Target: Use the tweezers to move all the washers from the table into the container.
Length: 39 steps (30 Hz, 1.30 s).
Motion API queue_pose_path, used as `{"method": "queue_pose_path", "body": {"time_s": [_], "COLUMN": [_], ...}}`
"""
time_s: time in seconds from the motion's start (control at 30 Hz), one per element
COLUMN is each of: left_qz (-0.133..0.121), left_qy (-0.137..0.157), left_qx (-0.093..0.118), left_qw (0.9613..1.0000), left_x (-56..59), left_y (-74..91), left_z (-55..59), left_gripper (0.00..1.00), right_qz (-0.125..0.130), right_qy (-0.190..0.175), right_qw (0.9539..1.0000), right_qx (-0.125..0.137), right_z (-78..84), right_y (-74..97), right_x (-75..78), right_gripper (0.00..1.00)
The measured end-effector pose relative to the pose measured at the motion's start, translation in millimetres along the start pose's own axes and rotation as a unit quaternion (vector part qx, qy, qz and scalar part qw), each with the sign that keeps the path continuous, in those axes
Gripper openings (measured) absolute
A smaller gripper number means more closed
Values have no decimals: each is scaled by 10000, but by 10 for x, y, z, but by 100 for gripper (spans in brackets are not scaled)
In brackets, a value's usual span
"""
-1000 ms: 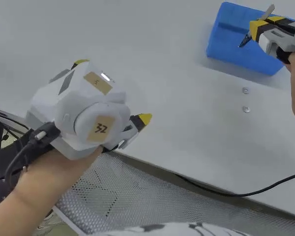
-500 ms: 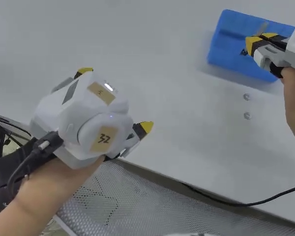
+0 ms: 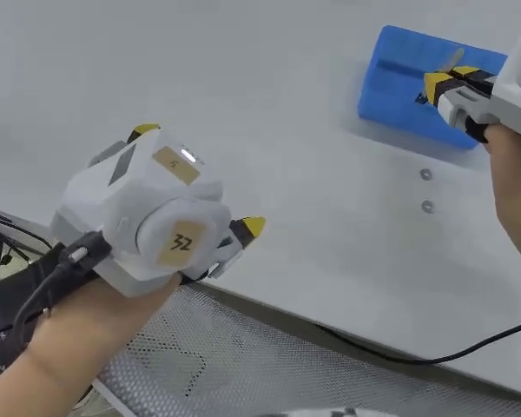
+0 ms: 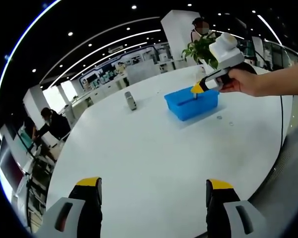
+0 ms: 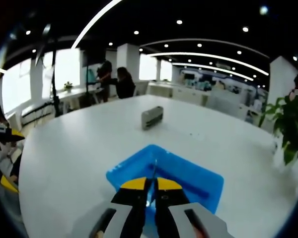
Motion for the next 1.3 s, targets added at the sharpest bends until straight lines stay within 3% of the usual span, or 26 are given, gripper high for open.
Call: {"method": "queue_pose_path", "body": {"time_s": [0.1,0.4,0.73,1.07,1.3], "left_qz": [5,9,-1,-41,-36], "left_qy": [-19,-3,-40,7,-43], "left_qx": [30,55,168,267,244], "left_qw": [10000,10000,9999,9996,9997], "left_x": [4,4,8,-4,2], "left_y": [5,6,28,47,40], "left_z": [-8,-16,-49,-71,-64], "left_gripper": [89,90,92,94,94], "right_qz": [34,50,67,106,176], "right_qy": [-95,-385,-464,-398,-419], "right_qw": [9999,9986,9966,9978,9986], "right_qx": [-37,347,674,512,276], "right_z": [-1,-209,-304,-87,101], "right_y": [5,320,674,847,852], "right_x": [19,52,-66,-125,-143], "right_gripper": [2,2,2,2,2]}}
Point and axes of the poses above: the centre of the closed fingertips' face, and the gripper's own axes: y roughly backward along the fingers, x roughly to its right, z roughly out of its underside, the point moved 6 cm from there along y, roughly backward along the fingers, and after that the axes turned 13 degrees about -y, right-handed, at the moved point
